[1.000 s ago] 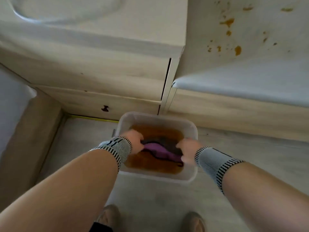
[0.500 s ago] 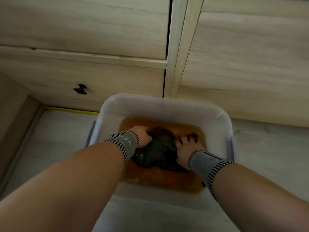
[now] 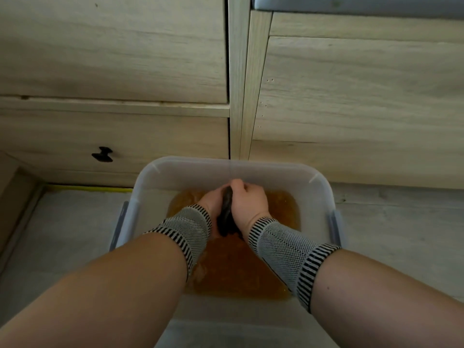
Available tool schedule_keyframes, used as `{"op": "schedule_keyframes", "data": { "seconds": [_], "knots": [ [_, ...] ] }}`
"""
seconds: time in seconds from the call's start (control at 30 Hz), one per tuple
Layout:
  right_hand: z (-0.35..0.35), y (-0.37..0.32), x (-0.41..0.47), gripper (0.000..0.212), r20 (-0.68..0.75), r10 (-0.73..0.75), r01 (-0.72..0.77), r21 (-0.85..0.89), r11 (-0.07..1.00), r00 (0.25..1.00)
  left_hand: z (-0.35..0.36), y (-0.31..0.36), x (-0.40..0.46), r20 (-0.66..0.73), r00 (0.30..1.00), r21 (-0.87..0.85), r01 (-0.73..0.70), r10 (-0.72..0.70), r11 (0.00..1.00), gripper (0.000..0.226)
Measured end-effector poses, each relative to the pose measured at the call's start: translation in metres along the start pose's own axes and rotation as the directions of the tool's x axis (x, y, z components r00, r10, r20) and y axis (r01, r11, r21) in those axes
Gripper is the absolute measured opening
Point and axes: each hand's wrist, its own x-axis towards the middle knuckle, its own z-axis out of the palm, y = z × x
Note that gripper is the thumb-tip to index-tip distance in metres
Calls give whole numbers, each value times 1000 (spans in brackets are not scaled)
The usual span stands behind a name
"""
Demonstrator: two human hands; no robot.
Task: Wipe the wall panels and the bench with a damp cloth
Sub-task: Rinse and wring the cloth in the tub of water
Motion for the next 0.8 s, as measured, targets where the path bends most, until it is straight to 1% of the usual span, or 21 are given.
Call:
{"op": "schedule_keyframes", "data": {
  "seconds": [0.03,0.07,0.1,0.13,0.2,0.23,0.27,0.3,0.33,0.37,0.4,0.43,0.47,0.5,0.53,0.57,0.6,0.63,0.67,0.73,0.8],
  "knots": [
    [-4,2,0,41,-8,-69,67,-130,989,998,1,-1,0,-42,999,73,-28,32,997,41],
    [-9,5,2,46,16,-126,126,-286,950,992,2,-1,1,-82,994,170,-55,70,984,41],
    [-13,11,6,49,31,-156,155,-413,898,987,2,-4,3,-107,988,273,-76,109,959,41],
    [-18,18,13,51,34,-155,151,-510,847,987,2,-6,3,-118,984,353,-85,134,932,41],
    [-24,32,22,44,50,-76,91,-560,823,996,-3,-7,5,-173,969,476,-72,173,876,41],
    [-25,40,25,36,102,-19,76,-592,803,995,-7,-6,9,-214,956,525,-62,202,849,42],
    [-27,45,24,32,159,69,50,-640,767,985,-11,-6,9,-250,941,551,-54,227,833,43],
    [-27,52,24,38,147,190,-32,-706,708,971,-14,-6,9,-271,931,569,-51,246,821,44],
    [-28,57,21,49,119,258,-72,-776,627,959,-16,-6,8,-269,932,585,-42,242,810,44],
    [-31,58,23,55,95,295,-87,-832,548,951,-17,-6,9,-259,941,565,-36,219,824,45],
    [-34,55,25,52,87,330,-97,-859,503,940,-16,-6,6,-245,946,532,-51,211,845,46],
    [-34,49,27,43,88,374,-133,-841,525,923,-13,-7,3,-233,957,478,-43,174,877,48],
    [-33,40,28,35,124,401,-161,-779,606,908,-9,-8,-1,-209,970,413,-26,123,910,52],
    [-29,29,28,33,164,390,-204,-639,742,906,-6,-8,-6,-197,977,369,-4,83,930,57],
    [-24,18,24,32,193,356,-246,-433,867,914,-4,-8,-12,-177,984,302,24,31,953,61],
    [-18,8,16,29,208,316,-277,-200,940,926,-3,-8,-14,-129,991,249,53,-21,967,61],
    [-12,-1,7,24,190,298,-303,-4,953,936,-4,-7,-15,-68,996,199,62,-49,978,59],
    [-6,-5,1,19,188,309,-333,113,936,932,-6,-6,-16,-16,998,134,56,-54,989,55],
    [0,-6,-1,19,186,288,-319,169,933,940,-5,-3,-21,22,999,65,45,-46,997,51],
    [7,-7,-7,25,123,197,-215,150,965,973,-5,-1,-25,41,999,-15,6,-5,1000,46],
    [6,-5,-10,37,48,78,-80,33,996,996,-5,0,-23,17,999,34,-46,46,998,45]
  ]
}}
